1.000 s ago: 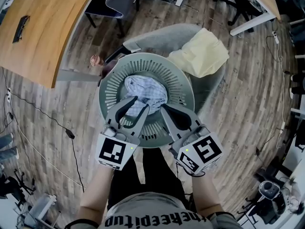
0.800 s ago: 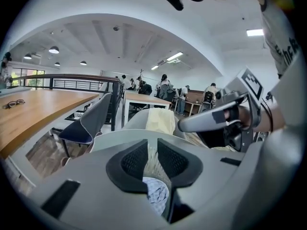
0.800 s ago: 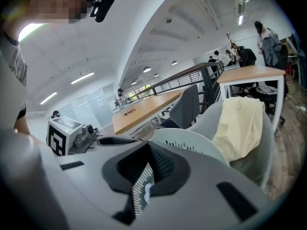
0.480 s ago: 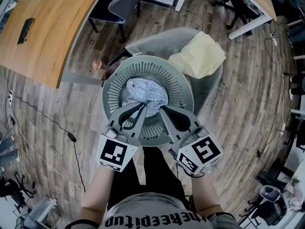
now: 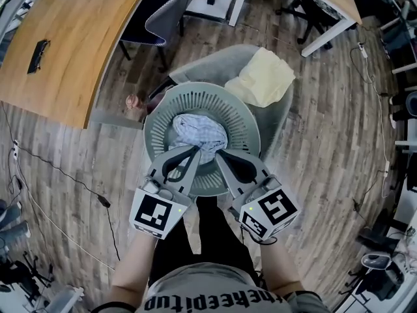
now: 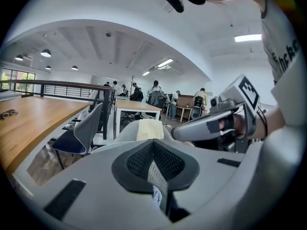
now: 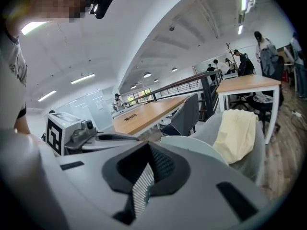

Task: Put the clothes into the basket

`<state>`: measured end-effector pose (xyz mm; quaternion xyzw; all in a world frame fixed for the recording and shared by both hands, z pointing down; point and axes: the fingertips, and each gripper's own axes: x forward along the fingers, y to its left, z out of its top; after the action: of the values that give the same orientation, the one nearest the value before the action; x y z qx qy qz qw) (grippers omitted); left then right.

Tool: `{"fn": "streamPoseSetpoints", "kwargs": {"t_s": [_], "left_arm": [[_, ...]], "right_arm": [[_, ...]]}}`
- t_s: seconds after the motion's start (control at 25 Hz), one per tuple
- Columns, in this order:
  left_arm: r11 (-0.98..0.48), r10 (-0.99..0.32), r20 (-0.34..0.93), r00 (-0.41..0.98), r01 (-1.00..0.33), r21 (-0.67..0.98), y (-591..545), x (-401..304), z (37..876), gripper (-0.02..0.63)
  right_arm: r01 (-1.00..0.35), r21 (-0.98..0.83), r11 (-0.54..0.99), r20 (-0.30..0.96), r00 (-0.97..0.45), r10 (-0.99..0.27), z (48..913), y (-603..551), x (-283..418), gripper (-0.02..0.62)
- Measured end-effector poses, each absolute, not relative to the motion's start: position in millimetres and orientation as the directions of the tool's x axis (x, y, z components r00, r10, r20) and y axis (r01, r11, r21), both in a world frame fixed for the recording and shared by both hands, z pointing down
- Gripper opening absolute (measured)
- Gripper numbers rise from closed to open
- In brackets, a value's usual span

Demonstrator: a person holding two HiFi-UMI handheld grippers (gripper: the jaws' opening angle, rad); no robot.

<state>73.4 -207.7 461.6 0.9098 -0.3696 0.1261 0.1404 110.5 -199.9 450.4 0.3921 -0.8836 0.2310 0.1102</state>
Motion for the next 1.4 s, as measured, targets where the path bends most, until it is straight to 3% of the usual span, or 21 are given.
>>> {"fn": "streamPoseSetpoints", "kwargs": {"t_s": [1.4], "left_arm": [[-0.86,-0.491,0.124,0.862,-0.503,0.093,-138,29,337,0.014]], "right_arm": [[-0.86,-0.157,0.486,0.24,-0.511,-0.825,346,-129,54,0.009]]}}
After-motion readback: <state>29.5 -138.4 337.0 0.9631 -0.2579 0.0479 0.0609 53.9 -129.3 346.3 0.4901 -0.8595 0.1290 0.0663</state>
